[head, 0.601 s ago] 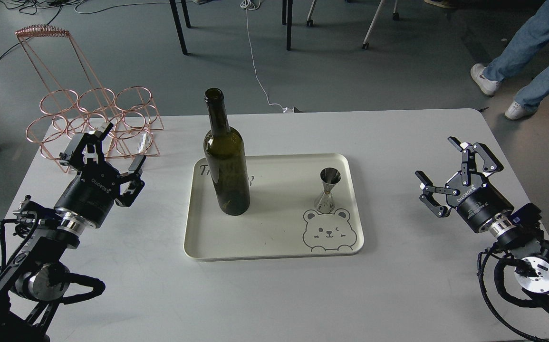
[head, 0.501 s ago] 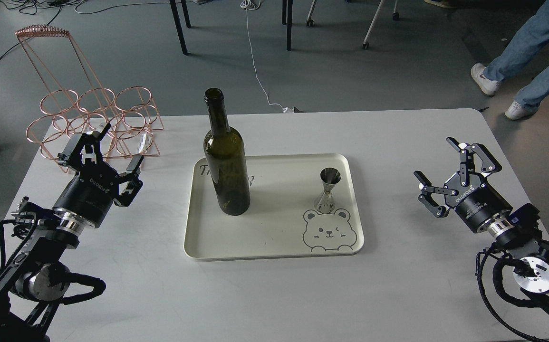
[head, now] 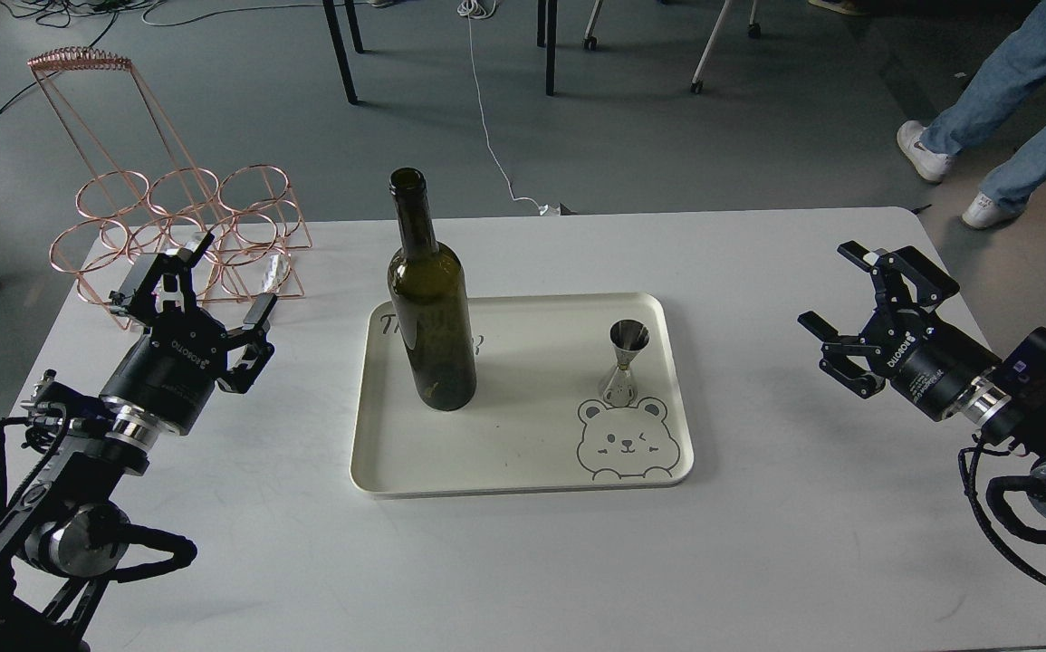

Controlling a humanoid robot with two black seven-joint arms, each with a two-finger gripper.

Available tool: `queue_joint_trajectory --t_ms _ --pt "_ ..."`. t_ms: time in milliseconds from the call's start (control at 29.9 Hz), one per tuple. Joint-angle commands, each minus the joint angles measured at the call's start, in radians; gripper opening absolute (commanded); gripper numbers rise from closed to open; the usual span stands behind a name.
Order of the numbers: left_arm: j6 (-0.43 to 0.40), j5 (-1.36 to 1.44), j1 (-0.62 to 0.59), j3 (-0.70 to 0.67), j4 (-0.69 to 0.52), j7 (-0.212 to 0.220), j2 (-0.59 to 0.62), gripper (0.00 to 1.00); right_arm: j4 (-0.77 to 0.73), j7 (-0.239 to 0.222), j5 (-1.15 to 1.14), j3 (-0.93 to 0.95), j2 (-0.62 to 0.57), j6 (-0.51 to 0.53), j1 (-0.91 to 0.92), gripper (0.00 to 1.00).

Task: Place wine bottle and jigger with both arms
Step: 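Move the right gripper toward the metal jigger on the tray, then lower the right gripper around the jigger and close it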

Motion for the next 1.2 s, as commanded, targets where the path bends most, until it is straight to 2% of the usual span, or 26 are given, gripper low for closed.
queue_joint_trajectory --t_ms 0,67,267,367,501,568,801,1002,1169 --pt "0.000 0.001 -0.002 0.000 -0.001 0.002 0.001 0.98 0.121 0.000 -0.278 0.071 -0.047 0.000 -0.006 0.99" --pt "0.000 0.001 -0.001 0.000 -0.001 0.002 0.001 0.98 0.196 0.000 -0.395 0.082 -0.056 -0.012 -0.017 0.99" --pt "0.000 0.001 -0.001 0.000 -0.010 0.002 0.011 0.98 0.312 0.000 -0.801 0.036 -0.072 -0.231 -0.031 0.99" --pt "0.000 0.001 -0.002 0.000 -0.010 0.002 0.016 0.98 0.312 0.000 -1.018 -0.016 -0.070 -0.399 -0.032 0.99" --pt "0.000 0.001 -0.002 0.001 -0.010 0.002 0.014 0.98 0.261 0.000 -1.314 -0.082 -0.052 -0.720 -0.054 0.99" --pt "0.000 0.001 -0.002 0.006 -0.010 0.003 0.014 0.98 0.223 0.000 -1.427 -0.087 -0.015 -0.809 -0.055 0.99" --pt "0.000 0.001 -0.002 0.008 -0.012 0.003 0.014 0.98 0.140 0.000 -1.541 -0.085 0.106 -0.891 -0.071 1.00" --pt "0.000 0.003 -0.002 0.008 -0.012 0.003 0.016 0.98 -0.013 0.000 -1.627 -0.087 0.232 -0.964 -0.028 0.99" --pt "0.002 0.001 -0.002 0.008 -0.023 0.003 0.017 0.98 -0.116 0.000 -1.653 -0.088 0.315 -0.975 0.012 0.99"
